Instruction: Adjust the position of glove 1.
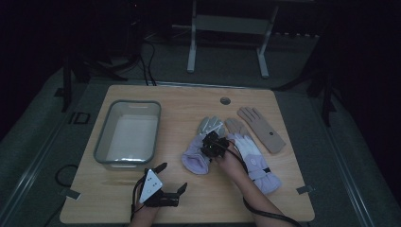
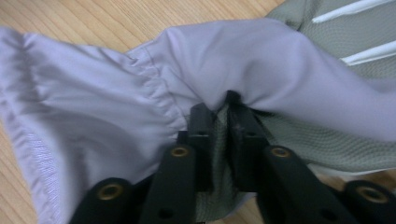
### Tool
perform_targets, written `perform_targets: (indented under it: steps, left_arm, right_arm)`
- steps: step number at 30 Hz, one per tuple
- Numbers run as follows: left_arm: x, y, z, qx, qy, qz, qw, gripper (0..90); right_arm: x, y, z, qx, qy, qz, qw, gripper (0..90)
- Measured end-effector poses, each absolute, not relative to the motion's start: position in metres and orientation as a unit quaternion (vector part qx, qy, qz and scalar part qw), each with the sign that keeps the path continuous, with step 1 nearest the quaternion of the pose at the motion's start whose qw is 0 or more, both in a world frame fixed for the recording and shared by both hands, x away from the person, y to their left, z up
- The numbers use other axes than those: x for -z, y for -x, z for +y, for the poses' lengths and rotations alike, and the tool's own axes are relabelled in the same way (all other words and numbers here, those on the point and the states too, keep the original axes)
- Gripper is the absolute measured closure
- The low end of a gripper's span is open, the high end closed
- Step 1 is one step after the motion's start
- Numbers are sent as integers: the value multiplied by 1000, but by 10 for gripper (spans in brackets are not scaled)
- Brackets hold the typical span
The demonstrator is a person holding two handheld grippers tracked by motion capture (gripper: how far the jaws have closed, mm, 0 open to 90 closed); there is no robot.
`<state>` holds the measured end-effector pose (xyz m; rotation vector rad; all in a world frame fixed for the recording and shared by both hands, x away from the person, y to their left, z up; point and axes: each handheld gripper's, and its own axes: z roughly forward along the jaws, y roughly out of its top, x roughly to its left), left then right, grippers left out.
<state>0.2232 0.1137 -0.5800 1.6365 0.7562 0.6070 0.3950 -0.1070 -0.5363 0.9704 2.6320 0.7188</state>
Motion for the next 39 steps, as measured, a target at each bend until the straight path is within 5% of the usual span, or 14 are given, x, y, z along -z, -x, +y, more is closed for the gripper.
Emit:
perform_targets:
  steps: [12, 26, 32, 39]
  left_arm:
    - [580, -223, 114, -260, -698, 325, 582, 16]
    - [580, -222, 114, -263, -696, 325, 584, 16]
    - [580, -223, 114, -262, -698, 324, 583, 16]
    - [580, -223, 113, -261, -698, 324, 582, 16]
  right_arm:
    - [493, -400, -117, -293, -194, 923, 157, 849]
    - [512, -421, -125, -268, -145, 948, 88, 838]
    - [529, -430, -138, -272, -170, 946, 54, 666]
    - [513, -427, -149, -298, -191, 934, 59, 573]
